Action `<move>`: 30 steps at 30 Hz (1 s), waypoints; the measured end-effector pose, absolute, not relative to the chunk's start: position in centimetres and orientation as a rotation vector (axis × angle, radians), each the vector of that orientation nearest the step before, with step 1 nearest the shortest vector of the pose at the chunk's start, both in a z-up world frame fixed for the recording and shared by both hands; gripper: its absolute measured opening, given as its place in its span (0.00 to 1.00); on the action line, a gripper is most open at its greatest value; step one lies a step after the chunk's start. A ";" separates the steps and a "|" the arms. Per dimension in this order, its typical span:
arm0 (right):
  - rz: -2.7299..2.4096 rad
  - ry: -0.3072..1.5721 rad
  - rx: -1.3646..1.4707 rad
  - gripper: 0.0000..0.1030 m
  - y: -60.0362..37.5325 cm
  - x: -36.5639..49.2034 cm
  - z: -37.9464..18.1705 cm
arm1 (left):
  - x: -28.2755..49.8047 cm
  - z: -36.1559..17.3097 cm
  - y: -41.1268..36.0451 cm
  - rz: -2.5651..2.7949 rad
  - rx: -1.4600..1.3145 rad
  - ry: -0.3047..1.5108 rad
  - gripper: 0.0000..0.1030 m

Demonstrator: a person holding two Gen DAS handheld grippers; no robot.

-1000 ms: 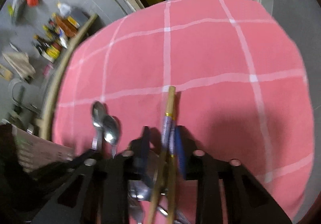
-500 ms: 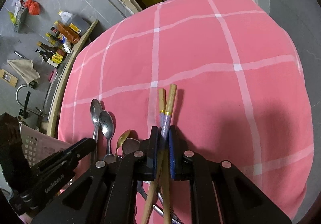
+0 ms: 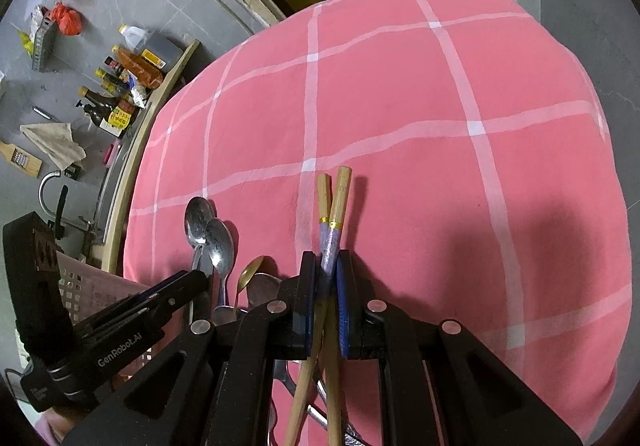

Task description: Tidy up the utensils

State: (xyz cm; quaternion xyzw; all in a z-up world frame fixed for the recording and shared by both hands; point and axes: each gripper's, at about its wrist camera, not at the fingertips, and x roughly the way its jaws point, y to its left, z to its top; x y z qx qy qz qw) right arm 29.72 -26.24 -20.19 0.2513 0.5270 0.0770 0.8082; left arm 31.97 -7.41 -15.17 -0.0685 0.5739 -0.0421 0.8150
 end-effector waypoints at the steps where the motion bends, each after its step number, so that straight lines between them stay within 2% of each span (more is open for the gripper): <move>1: 0.167 1.133 0.532 0.08 -26.2 29.8 -20.2 | 32.0 -15.2 -7.5 -0.089 -0.147 1.228 0.20; 6: 0.160 1.178 0.525 0.08 -25.7 30.6 -20.0 | 32.1 -15.1 -7.9 -0.091 -0.135 1.249 0.13; 7: 0.156 1.183 0.526 0.08 -25.6 30.7 -20.0 | 32.1 -15.0 -7.8 -0.100 -0.155 1.256 0.05; 8: 0.154 1.184 0.533 0.08 -25.6 30.7 -20.0 | 32.2 -15.1 -7.7 -0.111 -0.174 1.277 0.04; 17: 0.151 1.158 0.567 0.07 -26.2 29.8 -20.4 | 30.7 -14.9 -7.0 -0.109 -0.189 1.255 0.03; 30: 0.165 1.024 0.645 0.07 -27.9 27.2 -19.2 | 28.1 -11.6 -6.8 -0.188 -0.189 1.091 0.02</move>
